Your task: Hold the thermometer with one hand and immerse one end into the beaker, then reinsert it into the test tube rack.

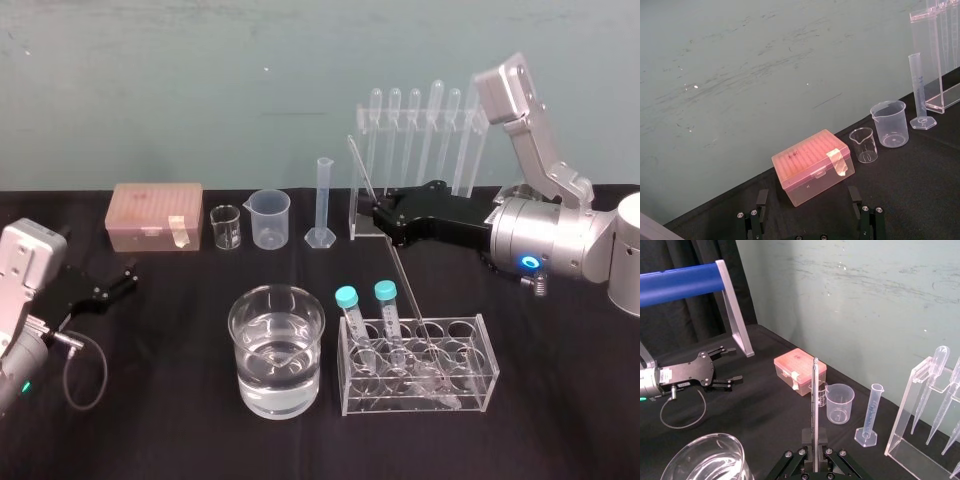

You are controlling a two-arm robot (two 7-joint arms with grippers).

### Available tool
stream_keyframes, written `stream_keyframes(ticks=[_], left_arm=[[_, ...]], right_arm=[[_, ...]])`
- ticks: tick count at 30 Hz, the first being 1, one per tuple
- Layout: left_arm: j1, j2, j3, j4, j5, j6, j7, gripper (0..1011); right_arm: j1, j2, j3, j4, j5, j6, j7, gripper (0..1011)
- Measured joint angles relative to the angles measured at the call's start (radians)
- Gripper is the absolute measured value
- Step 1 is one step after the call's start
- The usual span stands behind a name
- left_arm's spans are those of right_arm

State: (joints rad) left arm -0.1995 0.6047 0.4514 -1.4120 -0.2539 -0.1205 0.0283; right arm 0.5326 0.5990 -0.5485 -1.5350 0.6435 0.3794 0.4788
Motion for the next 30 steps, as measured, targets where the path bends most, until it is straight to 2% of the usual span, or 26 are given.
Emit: stream_keyframes(ticks=[5,12,15,19,26,30], left_arm=[[0.000,0.000,0.000,0.000,0.000,0.000,0.000,1008],[0.000,0.000,0.000,0.000,0.000,0.000,0.000,1008],[0.000,0.000,0.000,0.000,0.000,0.000,0.000,1008],[0.000,0.000,0.000,0.000,0.000,0.000,0.000,1008],[0.000,0.000,0.000,0.000,0.000,0.000,0.000,1008],[0.000,0.000,0.000,0.000,0.000,0.000,0.000,1008]], right_arm=[[-0.024,-0.001,0.018,-0.017,0.014,-0.026,-0.007,56],[-0.094,0.008,0.062,-0.064,0.013,-0.153,-0.020,56],[-0.150,0.016,0.094,-0.092,0.009,-0.236,-0.018,56],[-0.206,0.019,0.128,-0.106,0.014,-0.309,-0.007,56],[-0.295,0.020,0.186,-0.120,0.032,-0.409,0.018,56],[-0.319,0.019,0.206,-0.126,0.032,-0.435,0.025,56]])
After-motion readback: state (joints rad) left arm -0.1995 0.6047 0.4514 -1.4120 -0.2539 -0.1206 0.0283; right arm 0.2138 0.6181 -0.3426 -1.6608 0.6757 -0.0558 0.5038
